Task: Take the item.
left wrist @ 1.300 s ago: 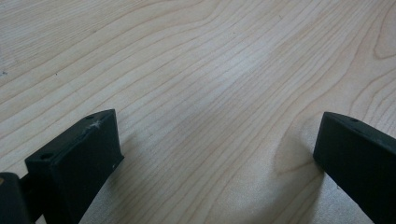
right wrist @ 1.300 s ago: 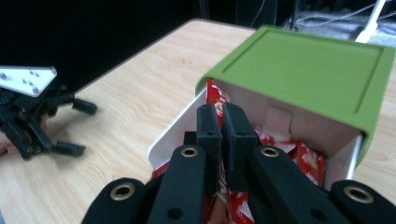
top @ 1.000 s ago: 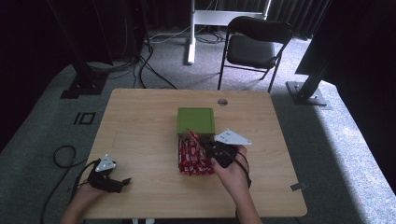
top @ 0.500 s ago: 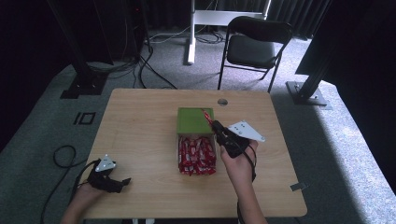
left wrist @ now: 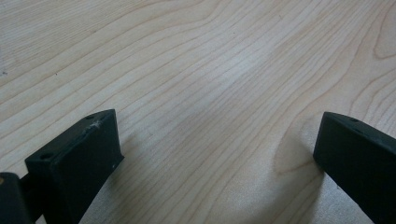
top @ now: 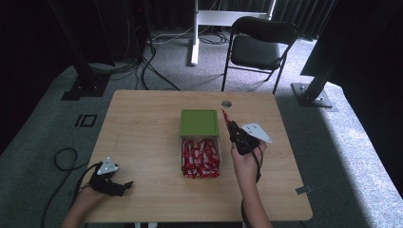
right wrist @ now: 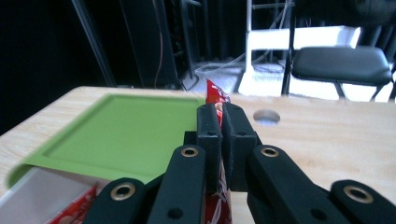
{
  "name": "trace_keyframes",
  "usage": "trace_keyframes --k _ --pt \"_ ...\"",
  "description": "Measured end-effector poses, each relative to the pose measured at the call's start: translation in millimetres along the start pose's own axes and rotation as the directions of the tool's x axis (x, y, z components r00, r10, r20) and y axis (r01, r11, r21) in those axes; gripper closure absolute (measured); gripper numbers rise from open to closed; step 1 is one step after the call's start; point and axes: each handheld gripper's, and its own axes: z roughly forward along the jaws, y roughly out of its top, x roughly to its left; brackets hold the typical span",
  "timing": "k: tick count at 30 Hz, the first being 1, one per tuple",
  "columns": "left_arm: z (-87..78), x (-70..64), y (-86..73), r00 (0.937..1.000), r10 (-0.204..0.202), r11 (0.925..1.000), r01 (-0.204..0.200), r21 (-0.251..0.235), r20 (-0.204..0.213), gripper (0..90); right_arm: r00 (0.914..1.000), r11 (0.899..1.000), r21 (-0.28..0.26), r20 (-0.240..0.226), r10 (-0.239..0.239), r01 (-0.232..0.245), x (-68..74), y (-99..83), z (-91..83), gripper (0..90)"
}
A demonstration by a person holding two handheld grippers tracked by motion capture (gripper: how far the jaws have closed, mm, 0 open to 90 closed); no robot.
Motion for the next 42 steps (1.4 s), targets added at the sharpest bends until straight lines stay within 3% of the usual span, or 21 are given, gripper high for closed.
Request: trace_keyframes --k 8,17,29,30,34,37,42 --pt "-0.1 -0.1 0.0 1.0000 0.000 1.0000 0.000 0.001 0.001 1.5 0.9969 0.997 0.051 0.061 0.050 -0.053 -16.3 -30.8 25.5 86.8" --pt "-0.1 0.0 0.0 1.0000 0.000 1.0000 0.000 0.001 0.000 1.5 0.9904 0.986 0.129 0.102 0.093 -0.106 -27.0 -62.6 49.1 86.8" --pt "-0.2 -0.1 0.0 1.0000 0.000 1.0000 0.000 0.002 0.001 1.6 0.9876 0.971 0.202 0.113 0.109 -0.130 -28.5 -81.7 65.4 86.6" --pt "-0.2 0.0 0.0 1.0000 0.000 1.0000 0.000 0.003 0.001 1.5 0.9883 0.965 0.230 0.115 0.101 -0.125 -29.1 -87.2 68.3 86.6" --pt "-0.2 0.1 0.0 1.0000 0.002 1.0000 -0.002 0.002 0.000 1.6 0.9887 0.956 0.264 0.108 0.104 -0.129 -27.8 -93.9 71.6 85.5" --pt "-0.2 0.1 0.0 1.0000 0.002 1.0000 -0.002 0.002 0.000 1.5 0.9893 0.954 0.268 0.099 0.107 -0.130 -26.4 -91.9 70.9 79.8" --pt "-0.1 0.0 -0.1 1.0000 0.000 1.0000 0.000 0.002 0.001 1.5 0.9907 0.962 0.245 0.087 0.104 -0.123 -28.8 -81.0 64.5 70.6"
